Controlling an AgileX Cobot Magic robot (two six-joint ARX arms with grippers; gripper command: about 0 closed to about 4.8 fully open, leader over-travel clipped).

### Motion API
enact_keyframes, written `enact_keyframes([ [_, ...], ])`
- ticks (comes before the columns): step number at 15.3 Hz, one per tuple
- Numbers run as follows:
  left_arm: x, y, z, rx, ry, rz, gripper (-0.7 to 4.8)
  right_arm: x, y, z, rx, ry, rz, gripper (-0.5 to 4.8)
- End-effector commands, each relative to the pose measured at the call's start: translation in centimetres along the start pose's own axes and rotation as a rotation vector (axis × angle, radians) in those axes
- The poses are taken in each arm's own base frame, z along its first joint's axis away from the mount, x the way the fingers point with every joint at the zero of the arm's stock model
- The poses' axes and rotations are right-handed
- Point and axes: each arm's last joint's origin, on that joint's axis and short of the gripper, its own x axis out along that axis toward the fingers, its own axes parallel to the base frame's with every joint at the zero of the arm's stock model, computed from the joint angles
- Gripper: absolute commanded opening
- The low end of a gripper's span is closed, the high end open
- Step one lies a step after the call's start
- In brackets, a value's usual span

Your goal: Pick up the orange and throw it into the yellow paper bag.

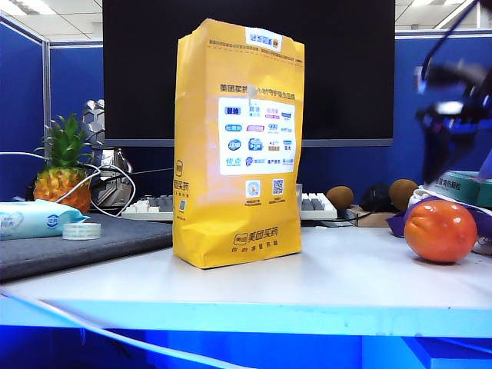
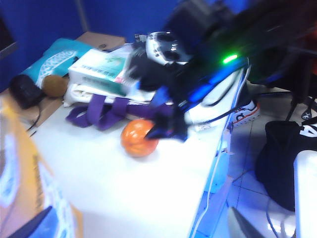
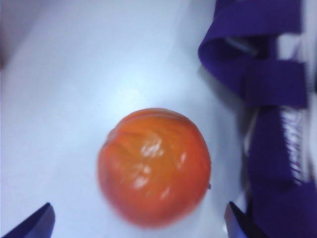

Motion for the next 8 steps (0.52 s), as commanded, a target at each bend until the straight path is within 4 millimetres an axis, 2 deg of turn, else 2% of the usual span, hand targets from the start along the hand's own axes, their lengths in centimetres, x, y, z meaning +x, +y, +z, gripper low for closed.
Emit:
enact_keyframes([
  [1, 0.7, -0.7, 0.4, 0.01, -0.008, 0.0, 4.79, 2.0, -0.4, 0.1, 0.004, -0.002, 0.007, 4.79],
  [8, 0.8, -0.8, 0.4, -0.002, -0.003, 0.005, 4.79, 5.5, -0.6, -1.4, -0.011, 0.113, -0.01, 4.79],
])
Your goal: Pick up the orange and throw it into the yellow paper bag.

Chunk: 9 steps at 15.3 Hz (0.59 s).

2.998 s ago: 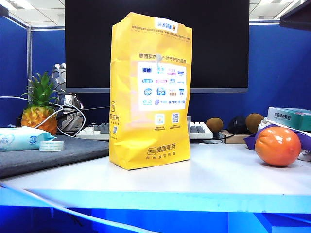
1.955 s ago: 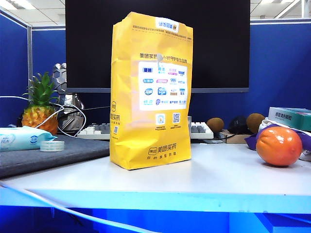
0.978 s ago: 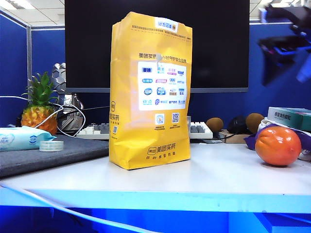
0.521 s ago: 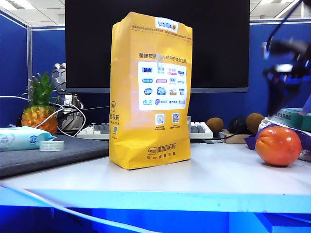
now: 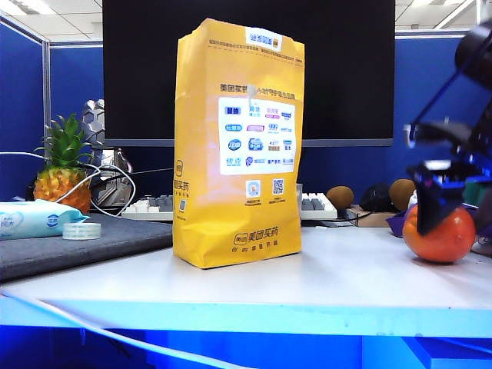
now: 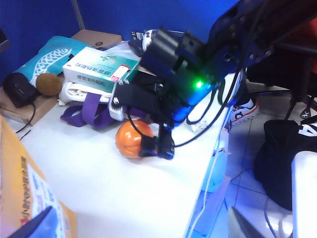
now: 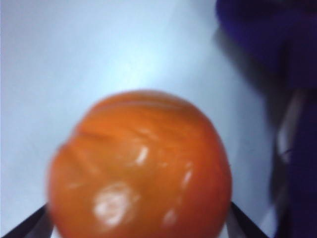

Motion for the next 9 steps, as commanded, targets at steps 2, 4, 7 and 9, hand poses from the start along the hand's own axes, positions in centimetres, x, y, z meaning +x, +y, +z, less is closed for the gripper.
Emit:
enact_keyframes([
  [2, -0.1, 0.1, 0.2, 0.004, -0.004, 0.042, 4.79, 0.6, -0.1, 0.0, -0.04, 0.01, -0.037, 1.83],
  [4, -0.1, 0.3, 0.2, 0.008, 0.015, 0.112, 4.79, 0.5, -0.2, 0.4, -0.042, -0.023, -0.041, 0.96],
  [7, -0.4, 1.0, 0.3, 0.069, 0.058, 0.341, 4.79, -1.2, -0.2, 2.6, -0.048, -0.094, -0.009, 0.85],
  [9, -1.0, 1.3, 0.7, 0.118, 0.07, 0.475, 4.79, -4.5, -0.2, 5.3, -0.06, -0.19, 0.023, 0.85],
])
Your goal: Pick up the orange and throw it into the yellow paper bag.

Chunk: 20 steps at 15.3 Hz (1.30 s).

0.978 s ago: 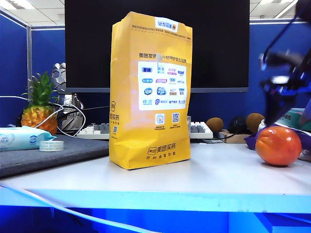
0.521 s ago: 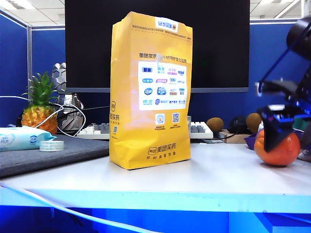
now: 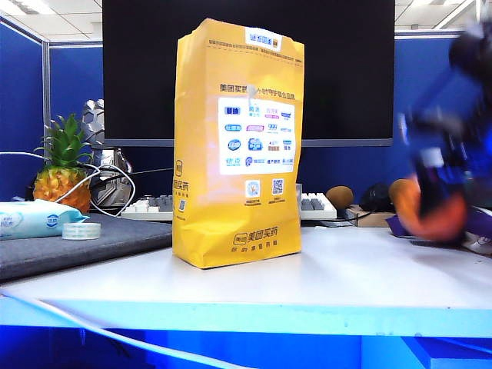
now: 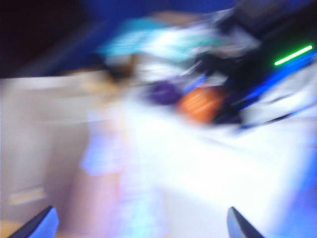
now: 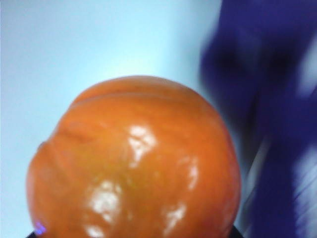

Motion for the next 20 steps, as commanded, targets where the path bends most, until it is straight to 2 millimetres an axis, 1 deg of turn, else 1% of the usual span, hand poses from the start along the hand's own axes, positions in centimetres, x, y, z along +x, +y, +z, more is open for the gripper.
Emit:
enact_keyframes([
  [1, -1.1, 0.8, 0.9, 0.072, -0.018, 0.209, 4.79, -4.8, -0.2, 4.4, -0.02, -0.16, 0.034, 0.85],
  [2, -1.5, 1.1, 1.1, 0.08, -0.03, 0.252, 4.79, -7.2, -0.1, 6.0, -0.032, -0.224, 0.066, 0.85],
  [4, -2.1, 1.8, 1.3, 0.071, -0.052, 0.305, 4.79, -12.2, 0.6, 8.7, -0.051, -0.389, 0.211, 0.85],
  [6, -2.4, 2.8, 0.9, 0.067, -0.065, 0.258, 4.79, -16.6, 2.2, 10.7, -0.118, -0.545, 0.358, 0.85],
  [7, -2.5, 3.4, 0.5, 0.06, -0.071, 0.194, 4.79, -18.2, 3.2, 11.6, -0.17, -0.601, 0.457, 0.85],
  [8, -2.6, 3.9, 0.1, 0.051, -0.08, 0.121, 4.78, -19.3, 4.2, 12.3, -0.214, -0.639, 0.531, 0.86],
  [9, -2.8, 4.4, -0.3, 0.034, -0.093, 0.054, 4.57, -19.6, 5.2, 12.9, -0.24, -0.658, 0.561, 0.86],
  [10, -2.9, 4.8, -0.5, 0.007, -0.108, 0.007, 4.57, -19.4, 6.0, 13.3, -0.261, -0.675, 0.59, 0.86],
  [11, -3.1, 5.0, -0.6, -0.017, -0.129, -0.046, 4.57, -17.9, 7.0, 13.9, -0.276, -0.667, 0.622, 0.86],
  [12, -3.1, 4.9, -0.6, -0.015, -0.136, -0.064, 4.58, -16.1, 7.4, 14.4, -0.274, -0.635, 0.641, 0.86],
  [14, -3.1, 4.9, -0.7, -0.018, -0.129, -0.066, 4.58, -12.8, 7.7, 15.1, -0.233, -0.594, 0.668, 0.86],
  [15, -3.1, 4.9, -0.7, -0.019, -0.124, -0.059, 4.58, -11.6, 7.7, 15.2, -0.211, -0.573, 0.673, 0.86],
  [17, -3.0, 5.0, -0.7, -0.017, -0.127, -0.054, 4.58, -9.8, 8.0, 15.3, -0.211, -0.551, 0.696, 0.86],
  [18, -3.0, 5.0, -0.6, -0.016, -0.132, -0.054, 4.58, -9.1, 8.2, 15.5, -0.199, -0.545, 0.739, 0.86],
  [19, -3.0, 5.0, -0.6, -0.014, -0.135, -0.052, 4.58, -8.7, 8.6, 15.5, -0.173, -0.534, 0.765, 0.99],
  [20, -3.0, 5.0, -0.6, -0.013, -0.137, -0.051, 4.58, -8.6, 8.6, 15.6, -0.171, -0.536, 0.766, 2.32],
])
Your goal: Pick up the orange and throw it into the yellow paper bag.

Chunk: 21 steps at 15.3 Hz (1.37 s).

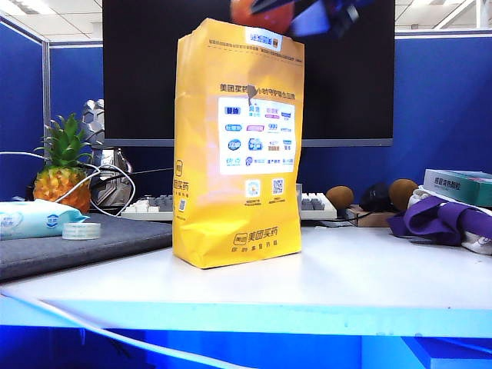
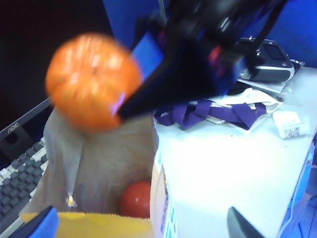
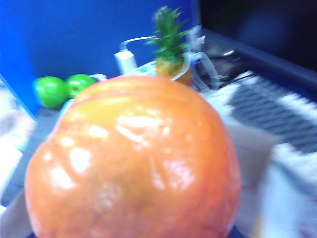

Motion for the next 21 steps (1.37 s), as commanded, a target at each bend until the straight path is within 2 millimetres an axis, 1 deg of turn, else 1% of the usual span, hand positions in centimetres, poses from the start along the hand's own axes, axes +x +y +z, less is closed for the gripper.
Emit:
enact_keyframes([
  [1, -0.1, 0.1, 0.3, 0.005, -0.023, 0.01, 4.58, 0.2, 0.3, 0.7, -0.003, -0.054, 0.033, 4.79],
  [5, -0.1, 0.3, 0.3, 0.015, 0.003, 0.08, 4.58, -0.2, 0.4, 1.7, 0.001, -0.124, 0.018, 4.79],
  [7, -0.5, 0.6, 0.2, 0.011, 0.062, 0.22, 4.55, -1.1, 0.9, 2.4, -0.014, -0.148, -0.018, 4.79],
  [8, -1.1, 0.5, 0.2, 0.024, 0.089, 0.269, 4.29, -2.1, 1.6, 3.1, -0.053, -0.174, -0.067, 4.79],
  [9, -2.2, 0.2, 0.6, 0.037, 0.081, 0.296, 4.28, -4.2, 2.9, 4.4, -0.154, -0.216, -0.158, 4.79],
  [10, -3.7, -0.1, 1.0, 0.044, 0.066, 0.367, 4.29, -6.1, 4.2, 5.1, -0.228, -0.227, -0.222, 4.79],
  [11, -5.0, -0.3, 1.4, 0.051, 0.048, 0.438, 4.3, -7.9, 5.4, 5.3, -0.273, -0.21, -0.287, 4.79],
  [12, -6.3, -0.8, 1.5, 0.055, 0.023, 0.469, 4.3, -9.2, 6.3, 5.4, -0.297, -0.187, -0.308, 4.79],
  [13, -7.8, -1.6, 1.1, 0.061, -0.013, 0.49, 4.3, -10.9, 7.6, 5.1, -0.312, -0.173, -0.328, 4.79],
  [14, -8.9, -2.5, 0.1, 0.084, -0.028, 0.508, 4.3, -12.1, 8.5, 4.7, -0.324, -0.192, -0.336, 4.79],
  [15, -10.1, -3.4, -1.3, 0.103, -0.033, 0.561, 4.3, -13.0, 9.3, 4.0, -0.341, -0.225, -0.341, 4.79],
  [16, -11.1, -4.4, -3.0, 0.106, -0.039, 0.595, 4.3, -14.2, 10.2, 3.0, -0.355, -0.268, -0.364, 4.79],
  [17, -12.7, -6.0, -5.3, 0.1, -0.097, 0.619, 4.3, -15.6, 11.1, 0.4, -0.311, -0.32, -0.439, 4.79],
  [18, -13.8, -7.0, -6.7, 0.083, -0.153, 0.635, 4.29, -16.1, 11.5, -2.3, -0.248, -0.343, -0.453, 4.79],
  [19, -14.3, -7.6, -7.5, 0.056, -0.191, 0.642, 4.29, -16.1, 11.6, -4.2, -0.207, -0.352, -0.455, 4.79],
  [20, -14.8, -8.2, -8.7, 0.007, -0.231, 0.675, 4.29, -15.6, 11.3, -7.7, -0.162, -0.344, -0.469, 4.79],
  [21, -15.1, -8.6, -9.9, -0.004, -0.236, 0.724, 4.29, -14.7, 10.8, -11.5, -0.123, -0.343, -0.467, 4.79],
])
